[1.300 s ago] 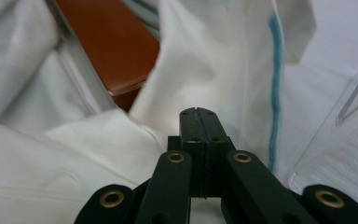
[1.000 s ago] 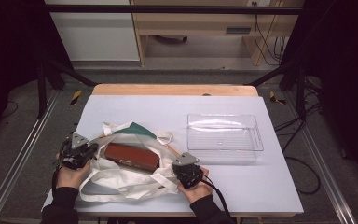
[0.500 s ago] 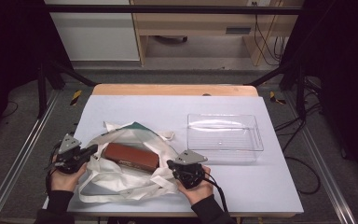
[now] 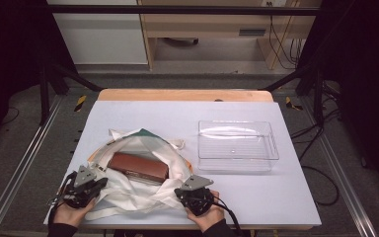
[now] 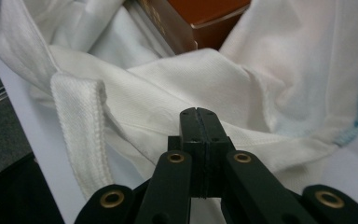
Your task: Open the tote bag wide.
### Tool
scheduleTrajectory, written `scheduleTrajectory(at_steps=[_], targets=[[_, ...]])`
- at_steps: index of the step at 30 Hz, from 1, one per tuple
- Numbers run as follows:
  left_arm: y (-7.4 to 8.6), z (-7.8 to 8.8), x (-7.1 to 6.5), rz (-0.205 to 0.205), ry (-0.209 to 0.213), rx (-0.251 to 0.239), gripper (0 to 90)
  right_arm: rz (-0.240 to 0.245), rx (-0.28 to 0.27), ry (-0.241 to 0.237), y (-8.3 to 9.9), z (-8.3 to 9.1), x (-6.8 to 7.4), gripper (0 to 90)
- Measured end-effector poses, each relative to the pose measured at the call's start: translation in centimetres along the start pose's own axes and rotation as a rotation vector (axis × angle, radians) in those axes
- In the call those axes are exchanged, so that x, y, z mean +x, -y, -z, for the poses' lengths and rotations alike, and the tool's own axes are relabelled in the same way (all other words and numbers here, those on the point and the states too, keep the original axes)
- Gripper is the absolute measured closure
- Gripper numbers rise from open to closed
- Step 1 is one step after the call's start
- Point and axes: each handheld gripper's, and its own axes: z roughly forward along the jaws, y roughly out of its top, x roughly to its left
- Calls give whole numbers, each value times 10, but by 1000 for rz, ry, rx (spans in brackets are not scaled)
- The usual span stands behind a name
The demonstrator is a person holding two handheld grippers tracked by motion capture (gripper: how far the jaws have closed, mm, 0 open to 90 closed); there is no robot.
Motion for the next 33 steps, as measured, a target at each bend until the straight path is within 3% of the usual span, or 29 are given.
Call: scheduleTrajectory(at_steps=[4, 9, 16, 17, 18, 21, 23, 25, 30, 33], targets=[[0, -5, -1, -13, -7, 30, 900, -11, -8, 14, 11, -7, -4, 900], [-1, -2, 1, 7, 5, 0, 900, -11, -6, 14, 7, -4, -4, 900], [-11, 17, 8, 55, 12, -182, 803, 17, -136, -3, -23, 20, -9, 800], [-11, 17, 8, 55, 12, -182, 779, 17, -136, -3, -23, 20, -9, 800], [-16, 21, 11, 76, 9, -224, 752, 30, -156, -7, -32, 23, -10, 744], [-20, 26, 15, 112, -10, -269, 667, 46, -172, -14, -45, 24, -12, 668], [-19, 28, 16, 123, -15, -281, 643, 47, -175, -18, -50, 24, -12, 645], [-16, 32, 20, 148, -42, -295, 535, 56, -179, -24, -64, 22, -14, 593], [-5, 37, 27, 199, -69, -325, 395, 72, -169, -32, -84, 15, -13, 520], [-2, 37, 28, 204, -76, -326, 334, 76, -163, -41, -92, 11, -13, 503]])
